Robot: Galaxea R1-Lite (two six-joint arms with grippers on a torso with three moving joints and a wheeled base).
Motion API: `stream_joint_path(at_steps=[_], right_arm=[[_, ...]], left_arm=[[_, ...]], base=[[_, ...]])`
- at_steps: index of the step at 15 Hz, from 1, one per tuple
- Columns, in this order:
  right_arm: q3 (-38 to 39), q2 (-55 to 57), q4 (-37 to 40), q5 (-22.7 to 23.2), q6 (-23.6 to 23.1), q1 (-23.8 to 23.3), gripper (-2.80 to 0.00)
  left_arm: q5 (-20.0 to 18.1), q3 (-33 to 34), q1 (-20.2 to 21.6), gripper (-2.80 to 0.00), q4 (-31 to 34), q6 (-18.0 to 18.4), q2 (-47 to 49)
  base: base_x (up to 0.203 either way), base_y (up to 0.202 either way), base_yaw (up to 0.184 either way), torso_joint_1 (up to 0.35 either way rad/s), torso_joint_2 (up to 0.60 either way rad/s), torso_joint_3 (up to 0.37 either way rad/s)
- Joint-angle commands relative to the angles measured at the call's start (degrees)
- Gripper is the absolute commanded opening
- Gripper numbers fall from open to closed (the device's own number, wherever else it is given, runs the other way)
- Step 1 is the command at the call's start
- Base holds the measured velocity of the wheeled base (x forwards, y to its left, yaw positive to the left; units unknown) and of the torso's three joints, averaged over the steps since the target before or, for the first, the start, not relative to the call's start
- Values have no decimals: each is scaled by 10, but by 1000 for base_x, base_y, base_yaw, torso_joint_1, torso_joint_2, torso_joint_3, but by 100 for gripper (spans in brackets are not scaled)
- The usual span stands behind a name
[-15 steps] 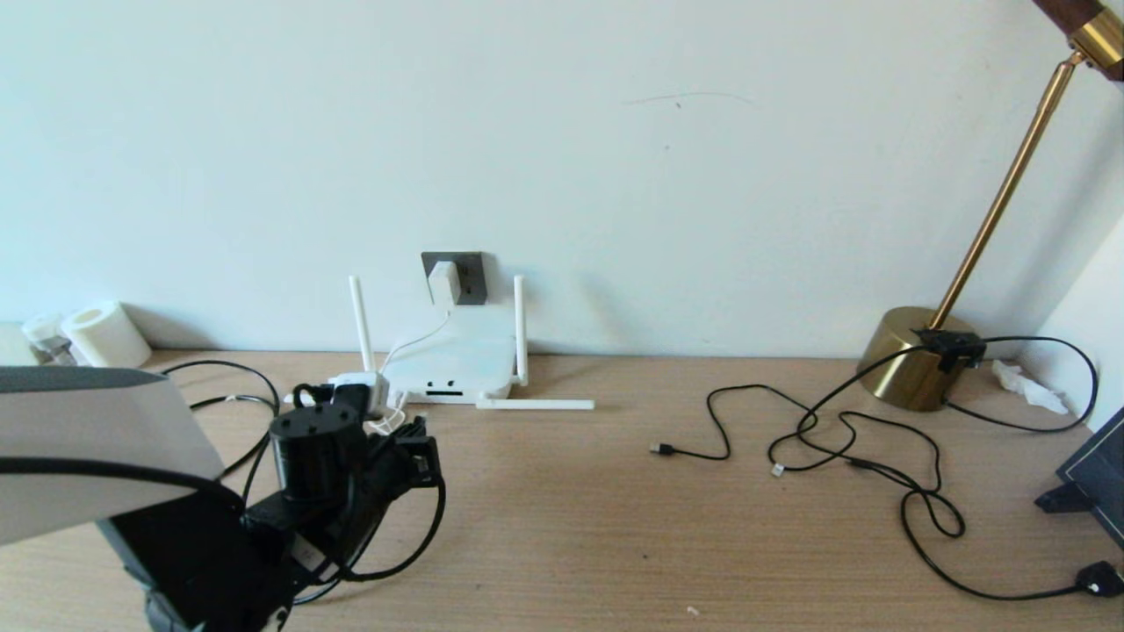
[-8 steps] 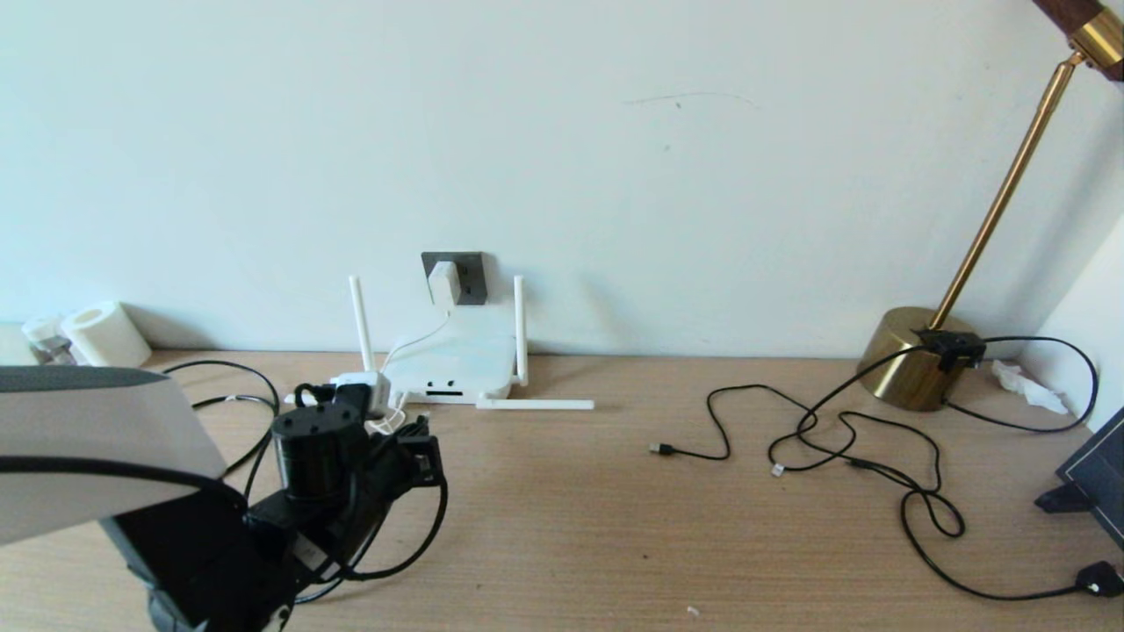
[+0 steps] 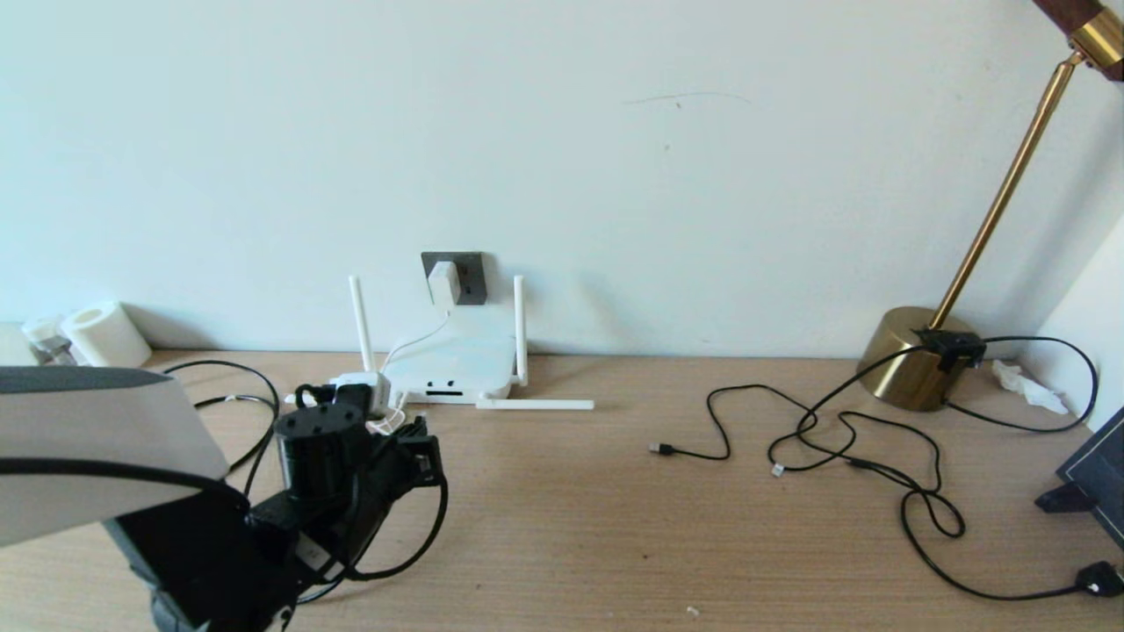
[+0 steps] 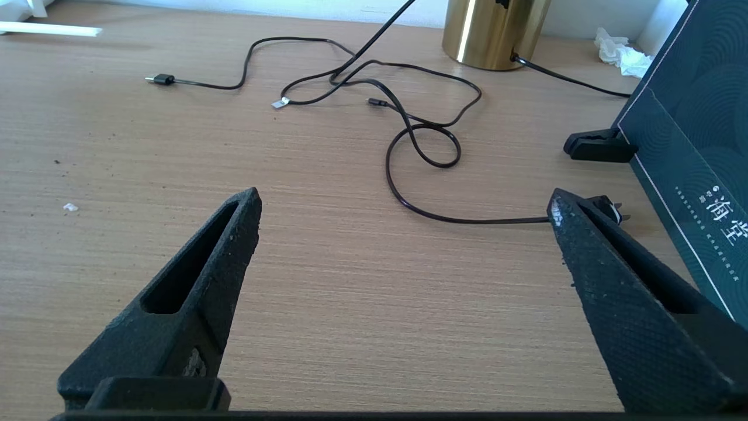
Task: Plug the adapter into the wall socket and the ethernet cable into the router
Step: Align cable and router interface
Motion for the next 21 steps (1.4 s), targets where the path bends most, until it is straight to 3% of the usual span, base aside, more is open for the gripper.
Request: stream_joint_path(at_steps=[1,4,13,21], right_arm=[[0,1,0,0,-1,0,0],[0,1,0,0,-1,0,0],[0,1,0,0,-1,0,0],[1,1,0,0,-1,0,0]], left_arm=[[0,-2,0,-280,-4,-1,6],[-1,-15,0,-280,-4,0,15],[-53,-24,7,-280,-3,-1,27],[-93,-52,41,-280,29,0,26]], base=[[0,0,0,0,0,0],[0,0,0,0,0,0],[0,0,0,0,0,0],[0,0,0,0,0,0]])
